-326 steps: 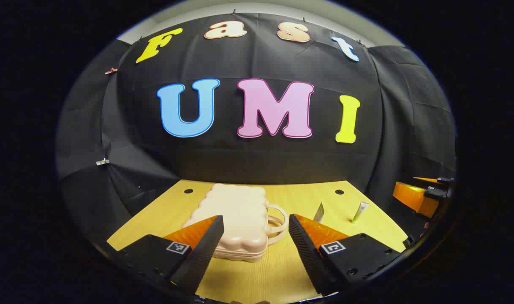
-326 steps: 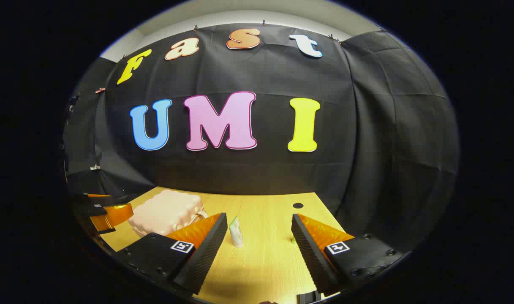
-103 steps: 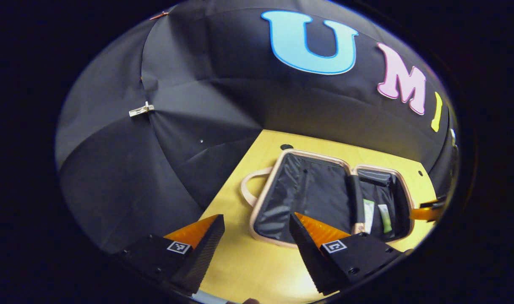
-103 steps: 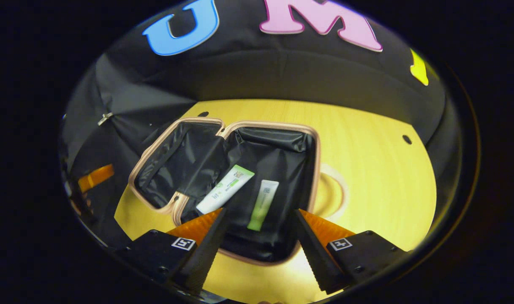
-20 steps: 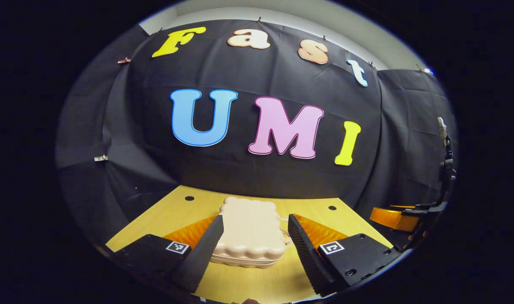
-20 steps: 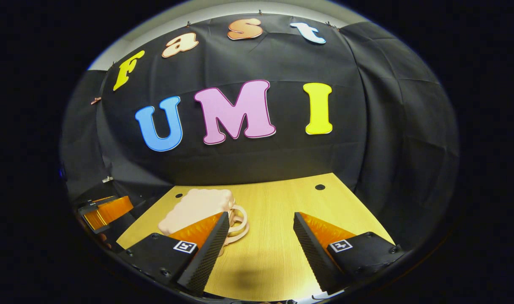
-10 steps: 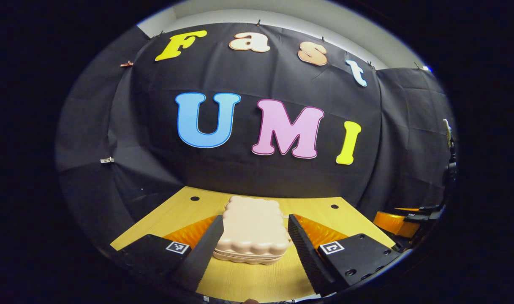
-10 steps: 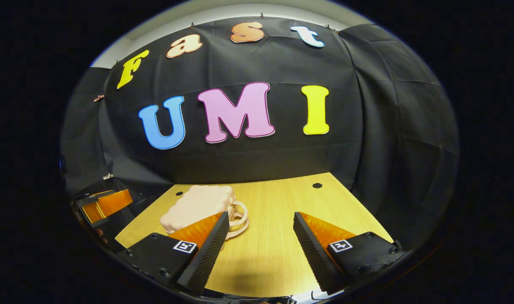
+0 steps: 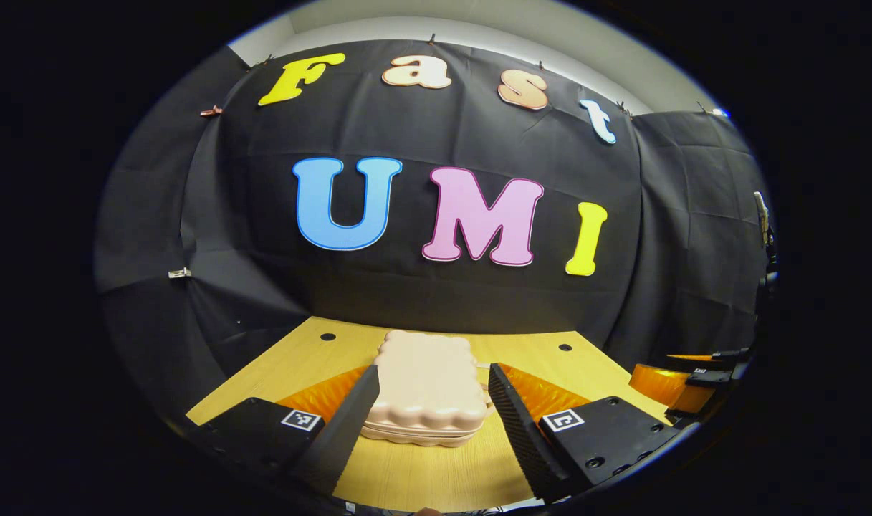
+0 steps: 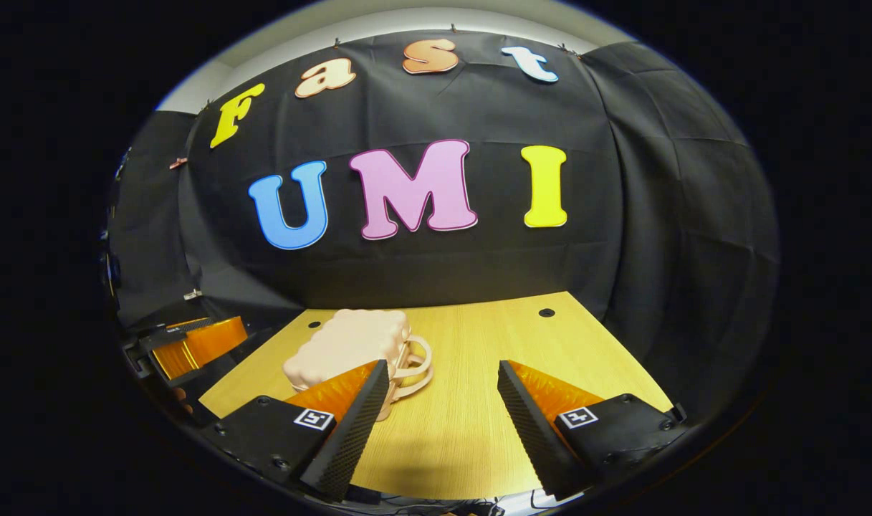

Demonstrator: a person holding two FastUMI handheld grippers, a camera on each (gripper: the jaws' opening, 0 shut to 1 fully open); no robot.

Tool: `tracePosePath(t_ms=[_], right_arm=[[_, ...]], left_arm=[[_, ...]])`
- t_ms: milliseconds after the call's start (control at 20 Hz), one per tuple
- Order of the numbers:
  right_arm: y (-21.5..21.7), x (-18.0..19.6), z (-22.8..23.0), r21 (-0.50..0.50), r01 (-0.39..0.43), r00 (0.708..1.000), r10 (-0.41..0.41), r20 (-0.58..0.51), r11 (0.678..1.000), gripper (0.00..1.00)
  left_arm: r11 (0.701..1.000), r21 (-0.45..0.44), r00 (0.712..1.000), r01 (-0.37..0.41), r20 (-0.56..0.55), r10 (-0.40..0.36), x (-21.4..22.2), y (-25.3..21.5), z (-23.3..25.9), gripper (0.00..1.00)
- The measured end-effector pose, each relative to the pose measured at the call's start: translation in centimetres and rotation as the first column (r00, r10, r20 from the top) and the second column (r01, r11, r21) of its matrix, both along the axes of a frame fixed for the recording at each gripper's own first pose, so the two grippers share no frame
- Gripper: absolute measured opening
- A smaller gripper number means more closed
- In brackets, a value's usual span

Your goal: First open the suitcase, pack the skin care products into it, and then close the suitcase.

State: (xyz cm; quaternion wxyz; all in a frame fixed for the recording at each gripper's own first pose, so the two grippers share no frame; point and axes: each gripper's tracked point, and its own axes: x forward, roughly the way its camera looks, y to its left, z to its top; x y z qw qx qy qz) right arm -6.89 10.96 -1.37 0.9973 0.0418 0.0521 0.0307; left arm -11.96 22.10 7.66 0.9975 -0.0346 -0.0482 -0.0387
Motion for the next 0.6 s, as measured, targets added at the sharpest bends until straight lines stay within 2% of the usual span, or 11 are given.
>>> tracePosePath(t_ms=[250,400,600], right_arm=[[0.1,-0.2,0.3,0.001,0.006,1.000,-0.006,0.015,1.000,0.97],[0.4,-0.4,-0.1,0.010,0.003,1.000,-0.003,0.001,1.000,0.97],[0.8,-0.5,0.0,0.001,0.000,1.000,0.000,0.005,1.000,0.97]], left_arm=[[1.000,0.022,1.000,-0.006,0.005,0.006,-0.1,0.2,0.0,0.96],[0.998,0.025,0.998,-0.064,0.017,0.064,-0.2,1.2,-0.1,0.96],[0.998,0.006,0.998,-0.055,0.009,0.055,-1.6,2.0,-0.8,0.96]])
